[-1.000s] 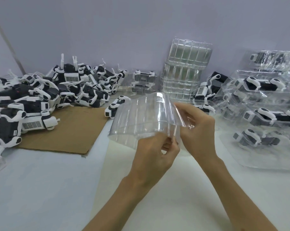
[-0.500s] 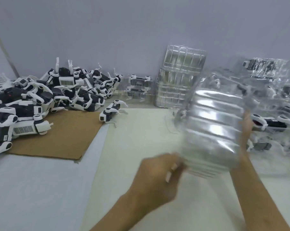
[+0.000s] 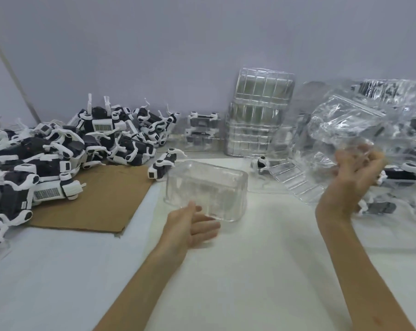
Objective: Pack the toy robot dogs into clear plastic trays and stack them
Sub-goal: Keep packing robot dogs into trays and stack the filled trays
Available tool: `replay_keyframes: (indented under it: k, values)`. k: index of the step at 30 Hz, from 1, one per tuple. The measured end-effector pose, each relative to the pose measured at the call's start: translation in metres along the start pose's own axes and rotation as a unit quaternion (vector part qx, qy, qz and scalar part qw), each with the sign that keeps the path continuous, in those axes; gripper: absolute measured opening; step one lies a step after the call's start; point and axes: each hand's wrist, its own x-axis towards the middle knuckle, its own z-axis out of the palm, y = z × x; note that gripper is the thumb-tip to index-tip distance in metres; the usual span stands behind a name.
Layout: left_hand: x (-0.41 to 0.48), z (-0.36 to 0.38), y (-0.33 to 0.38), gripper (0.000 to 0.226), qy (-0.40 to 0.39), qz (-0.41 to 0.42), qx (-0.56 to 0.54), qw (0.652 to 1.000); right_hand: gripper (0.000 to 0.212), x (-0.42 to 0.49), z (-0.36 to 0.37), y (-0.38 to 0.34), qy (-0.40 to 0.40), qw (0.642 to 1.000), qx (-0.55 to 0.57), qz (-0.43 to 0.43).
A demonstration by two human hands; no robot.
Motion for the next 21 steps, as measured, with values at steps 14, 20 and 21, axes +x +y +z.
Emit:
replay_keyframes:
  k: [14, 20, 21]
  values:
    - [-0.01, 0.011, -0.006, 0.056, -0.156, 0.178, 0.303, 0.923, 0.043, -0.009, 0.006, 0.008, -0.078, 0.988, -0.051, 0.126]
    - [-0.012, 0.013, -0.004, 0.038, -0.152, 0.232, 0.208, 0.938, 0.045, -0.016, 0.01, 0.004, -0.17, 0.979, -0.057, 0.101]
    - [-0.011, 0.012, -0.002, 0.031, -0.139, 0.252, 0.183, 0.94, 0.053, -0.02, 0.012, 0.002, -0.203, 0.974, -0.067, 0.08]
